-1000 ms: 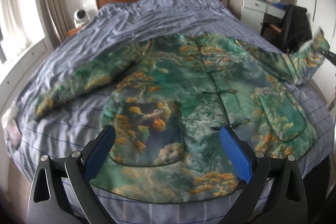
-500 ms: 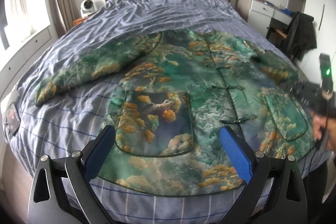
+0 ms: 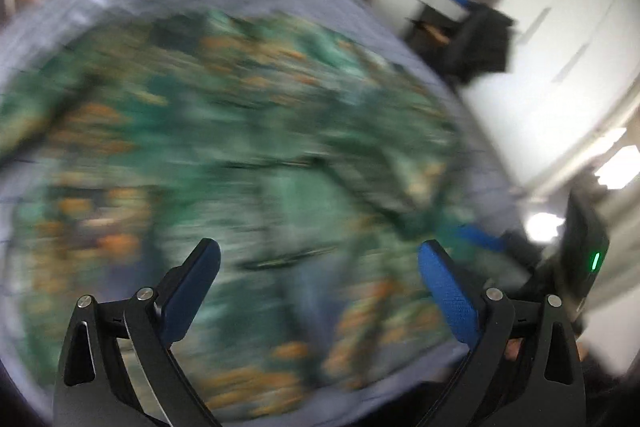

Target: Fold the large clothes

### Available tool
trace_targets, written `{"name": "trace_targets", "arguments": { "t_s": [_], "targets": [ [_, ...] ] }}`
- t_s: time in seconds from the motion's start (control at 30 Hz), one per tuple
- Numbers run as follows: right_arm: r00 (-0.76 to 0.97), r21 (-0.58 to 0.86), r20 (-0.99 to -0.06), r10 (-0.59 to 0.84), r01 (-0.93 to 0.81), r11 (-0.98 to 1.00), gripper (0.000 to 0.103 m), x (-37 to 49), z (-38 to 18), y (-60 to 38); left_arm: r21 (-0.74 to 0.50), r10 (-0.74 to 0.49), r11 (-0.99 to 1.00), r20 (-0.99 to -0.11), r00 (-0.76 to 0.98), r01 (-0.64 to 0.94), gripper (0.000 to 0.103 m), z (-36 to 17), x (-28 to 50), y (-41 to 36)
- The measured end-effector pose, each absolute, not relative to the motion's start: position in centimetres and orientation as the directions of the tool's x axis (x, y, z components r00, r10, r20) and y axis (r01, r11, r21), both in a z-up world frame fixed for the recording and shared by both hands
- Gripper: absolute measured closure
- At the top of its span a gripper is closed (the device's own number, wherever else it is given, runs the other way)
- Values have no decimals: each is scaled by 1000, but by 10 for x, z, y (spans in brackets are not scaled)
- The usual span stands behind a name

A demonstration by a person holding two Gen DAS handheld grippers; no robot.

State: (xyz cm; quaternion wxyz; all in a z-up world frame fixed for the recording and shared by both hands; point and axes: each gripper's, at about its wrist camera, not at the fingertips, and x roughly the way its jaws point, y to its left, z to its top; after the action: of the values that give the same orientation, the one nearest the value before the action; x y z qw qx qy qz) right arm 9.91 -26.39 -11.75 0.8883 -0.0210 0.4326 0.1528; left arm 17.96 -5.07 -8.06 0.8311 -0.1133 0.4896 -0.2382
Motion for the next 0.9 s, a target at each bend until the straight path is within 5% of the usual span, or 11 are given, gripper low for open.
{"name": "trace_targets", "arguments": {
  "t_s": [0.13, 0.33, 0.4, 0.6, 0.9],
  "targets": [
    [626, 122, -742, 238, -223, 967, 41, 78, -104, -277, -577, -624, 780, -747, 231, 241, 6, -122, 227, -102],
    [680, 181, -691, 243, -163, 970, 41, 58, -86, -295, -624, -640, 768, -756, 140, 143, 33, -158, 252, -138],
    [687, 189, -684, 243, -154, 970, 41, 55, -85, -298, -615, -626, 779, -766, 142, 117, 56, -162, 256, -142],
    [699, 201, -673, 241, -141, 969, 41, 52, -87, -303, -581, -581, 812, -798, 159, 50, 92, -164, 258, -139],
    [730, 201, -652, 206, -96, 975, 41, 49, -72, -317, -550, -580, 813, -789, 201, 189, 97, -98, 269, -152]
  ]
}}
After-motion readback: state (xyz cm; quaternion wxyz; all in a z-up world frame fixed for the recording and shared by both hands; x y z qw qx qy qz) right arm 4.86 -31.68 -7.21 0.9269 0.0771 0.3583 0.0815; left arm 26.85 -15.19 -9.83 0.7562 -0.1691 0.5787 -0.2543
